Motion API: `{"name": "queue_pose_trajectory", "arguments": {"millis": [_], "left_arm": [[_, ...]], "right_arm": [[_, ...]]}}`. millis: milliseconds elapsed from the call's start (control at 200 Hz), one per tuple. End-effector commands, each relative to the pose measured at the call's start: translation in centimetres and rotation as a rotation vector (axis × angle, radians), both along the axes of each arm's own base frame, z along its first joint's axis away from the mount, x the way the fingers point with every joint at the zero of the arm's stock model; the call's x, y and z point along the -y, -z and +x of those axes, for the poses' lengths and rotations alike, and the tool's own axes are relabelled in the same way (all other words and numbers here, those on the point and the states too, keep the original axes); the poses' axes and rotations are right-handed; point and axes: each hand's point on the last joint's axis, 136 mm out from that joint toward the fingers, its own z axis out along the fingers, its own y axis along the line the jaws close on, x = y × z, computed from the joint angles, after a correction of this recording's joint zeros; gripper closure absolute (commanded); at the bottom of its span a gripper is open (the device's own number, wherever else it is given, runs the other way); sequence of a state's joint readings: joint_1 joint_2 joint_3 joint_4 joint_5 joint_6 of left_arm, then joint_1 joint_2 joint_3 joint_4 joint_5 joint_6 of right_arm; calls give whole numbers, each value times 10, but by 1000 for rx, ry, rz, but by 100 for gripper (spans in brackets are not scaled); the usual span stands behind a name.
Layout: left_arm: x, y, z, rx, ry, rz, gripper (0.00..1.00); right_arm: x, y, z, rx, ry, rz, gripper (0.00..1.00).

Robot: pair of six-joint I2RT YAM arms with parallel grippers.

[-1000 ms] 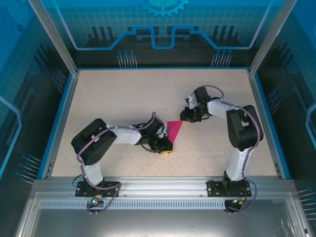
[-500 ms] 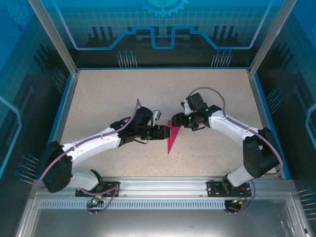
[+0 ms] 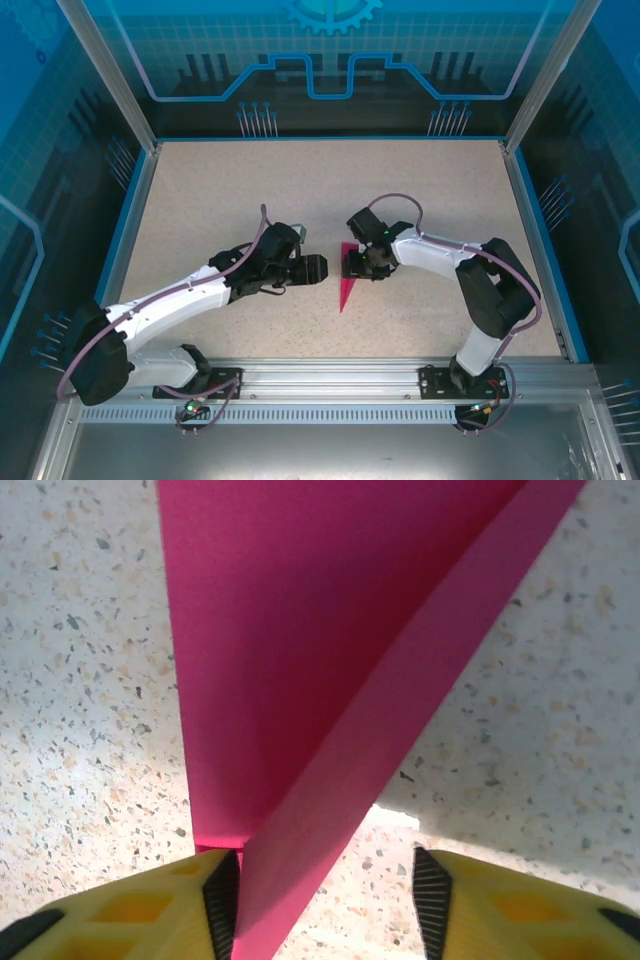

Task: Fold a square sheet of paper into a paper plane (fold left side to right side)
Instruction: Turn over the paper plane at the center of the table.

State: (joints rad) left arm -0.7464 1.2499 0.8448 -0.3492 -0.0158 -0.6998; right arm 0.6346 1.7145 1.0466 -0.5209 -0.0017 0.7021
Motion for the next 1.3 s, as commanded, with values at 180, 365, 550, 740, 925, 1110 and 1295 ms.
{"name": "queue_pose_trajectory", "arguments": {"millis": [180, 365, 550, 740, 925, 1110, 1295], "left_arm": [[-17, 0, 1, 26, -33, 63, 30], [-35, -13, 8, 74, -113, 104, 27], [-64, -28, 12, 127, -224, 113, 21], [-75, -32, 9, 136, -249, 89, 18], [-73, -29, 6, 110, -241, 77, 17], [-71, -27, 7, 108, -243, 73, 16], [-68, -27, 10, 104, -231, 74, 16]], "right_arm": [[1, -39, -4, 68, -42, 11, 96], [-28, -87, -9, 156, -160, 202, 100], [-55, -107, -22, 166, -272, 436, 100], [-44, -40, -22, 34, -222, 492, 100], [-12, -7, -12, -2, -154, 468, 100], [9, -3, -15, -7, -146, 398, 83], [30, -28, -12, 44, -128, 259, 60]]}}
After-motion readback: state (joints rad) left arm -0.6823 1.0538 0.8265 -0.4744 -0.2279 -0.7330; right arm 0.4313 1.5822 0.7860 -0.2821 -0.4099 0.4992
